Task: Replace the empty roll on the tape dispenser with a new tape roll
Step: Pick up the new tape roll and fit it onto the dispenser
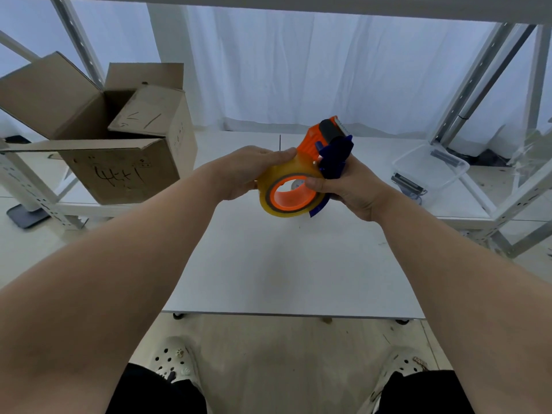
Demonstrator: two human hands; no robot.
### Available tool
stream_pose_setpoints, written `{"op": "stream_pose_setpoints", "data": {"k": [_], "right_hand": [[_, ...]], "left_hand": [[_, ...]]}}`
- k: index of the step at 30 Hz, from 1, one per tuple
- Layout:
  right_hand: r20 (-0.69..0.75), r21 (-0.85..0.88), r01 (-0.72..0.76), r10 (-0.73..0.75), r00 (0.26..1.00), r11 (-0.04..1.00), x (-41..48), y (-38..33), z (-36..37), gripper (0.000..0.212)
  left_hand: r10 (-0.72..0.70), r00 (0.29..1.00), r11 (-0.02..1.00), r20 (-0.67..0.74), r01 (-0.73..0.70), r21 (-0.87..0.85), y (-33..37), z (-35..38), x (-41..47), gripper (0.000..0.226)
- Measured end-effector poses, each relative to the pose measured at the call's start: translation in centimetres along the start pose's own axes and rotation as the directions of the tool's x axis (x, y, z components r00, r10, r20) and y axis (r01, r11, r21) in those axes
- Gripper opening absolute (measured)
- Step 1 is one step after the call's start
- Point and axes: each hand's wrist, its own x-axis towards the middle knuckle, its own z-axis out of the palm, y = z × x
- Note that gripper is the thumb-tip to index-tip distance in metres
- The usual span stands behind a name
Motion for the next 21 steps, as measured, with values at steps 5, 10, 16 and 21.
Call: {"op": "stream_pose_setpoints", "data": {"k": [5, 10, 16, 21], "right_hand": [[-0.037, 0.012, 0.000, 0.001, 0.999, 1.000, -0.2, -0.3, 0.6, 0.073], [-0.074, 0.080, 0.013, -0.007, 0.997, 0.997, -0.4, -0.7, 0.4, 0.064], [-0.150, 0.213, 0.046, -0.014, 0.989, 0.976, -0.8, -0.9, 0.4, 0.088], [-0.203, 0.344, 0.086, -0.016, 0.979, 0.935, -0.8, -0.8, 0.3, 0.052]], "left_hand": [[0.028, 1.000, 0.991, 0.014, -0.026, -0.131, -0.3, -0.6, -0.5, 0.022], [0.065, 0.997, 0.974, 0.030, -0.057, -0.219, -0.5, -0.6, -0.7, 0.021], [0.124, 0.992, 0.946, -0.012, -0.122, -0.300, 0.3, 0.0, -0.8, 0.019], [0.123, 0.990, 0.915, -0.073, -0.142, -0.377, 1.1, 0.4, -0.3, 0.035]]}}
